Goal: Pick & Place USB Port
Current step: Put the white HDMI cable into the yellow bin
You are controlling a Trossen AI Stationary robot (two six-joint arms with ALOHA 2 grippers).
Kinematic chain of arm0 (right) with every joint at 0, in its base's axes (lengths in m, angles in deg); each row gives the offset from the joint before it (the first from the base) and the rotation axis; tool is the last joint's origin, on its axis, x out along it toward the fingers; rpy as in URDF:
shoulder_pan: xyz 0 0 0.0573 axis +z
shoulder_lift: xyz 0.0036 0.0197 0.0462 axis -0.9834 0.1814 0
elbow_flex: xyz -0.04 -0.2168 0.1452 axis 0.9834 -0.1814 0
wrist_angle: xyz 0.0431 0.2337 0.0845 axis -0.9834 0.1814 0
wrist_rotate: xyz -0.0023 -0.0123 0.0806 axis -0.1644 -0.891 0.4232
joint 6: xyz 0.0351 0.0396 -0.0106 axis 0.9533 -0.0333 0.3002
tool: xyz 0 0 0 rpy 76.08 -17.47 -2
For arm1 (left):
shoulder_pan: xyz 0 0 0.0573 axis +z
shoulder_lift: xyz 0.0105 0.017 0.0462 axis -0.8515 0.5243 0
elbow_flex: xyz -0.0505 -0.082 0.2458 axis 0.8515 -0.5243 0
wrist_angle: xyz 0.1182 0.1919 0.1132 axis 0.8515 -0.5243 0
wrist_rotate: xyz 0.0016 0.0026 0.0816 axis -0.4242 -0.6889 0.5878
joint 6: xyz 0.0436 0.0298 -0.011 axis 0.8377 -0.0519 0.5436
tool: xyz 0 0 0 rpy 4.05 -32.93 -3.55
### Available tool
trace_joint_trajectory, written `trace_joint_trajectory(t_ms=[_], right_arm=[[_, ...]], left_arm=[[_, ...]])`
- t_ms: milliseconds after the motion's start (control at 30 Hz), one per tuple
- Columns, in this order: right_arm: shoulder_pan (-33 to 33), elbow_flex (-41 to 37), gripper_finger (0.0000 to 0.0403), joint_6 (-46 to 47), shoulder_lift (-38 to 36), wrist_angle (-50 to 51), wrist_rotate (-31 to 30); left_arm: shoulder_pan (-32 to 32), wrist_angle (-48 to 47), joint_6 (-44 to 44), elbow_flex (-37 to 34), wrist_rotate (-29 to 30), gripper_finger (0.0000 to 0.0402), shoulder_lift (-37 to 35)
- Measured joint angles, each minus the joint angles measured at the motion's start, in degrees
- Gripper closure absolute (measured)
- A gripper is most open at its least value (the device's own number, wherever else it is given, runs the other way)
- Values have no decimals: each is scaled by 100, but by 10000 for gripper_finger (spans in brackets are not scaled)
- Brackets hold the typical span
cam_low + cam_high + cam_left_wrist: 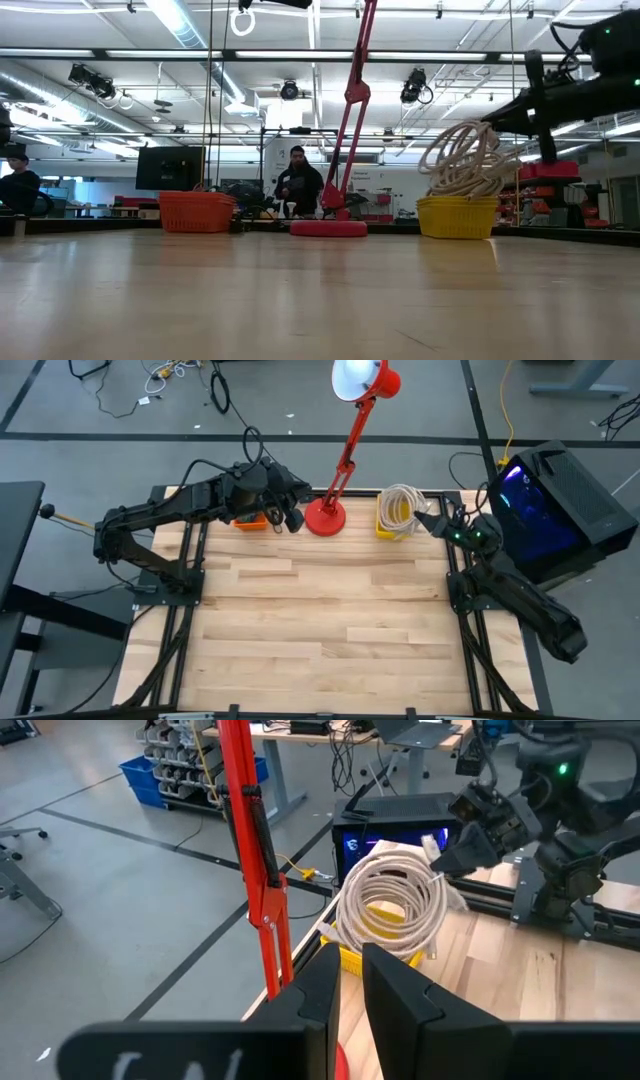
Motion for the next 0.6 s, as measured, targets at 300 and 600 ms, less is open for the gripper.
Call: trace_joint_trajectory(t_ms=[300, 600], right_arm=[[110, -556, 381, 311, -2, -765, -325], [97, -554, 381, 135, -2, -347, -648]], left_arm=[[0, -4, 0, 0, -1, 351, 2], [0, -13, -2, 0, -97, 351, 2]])
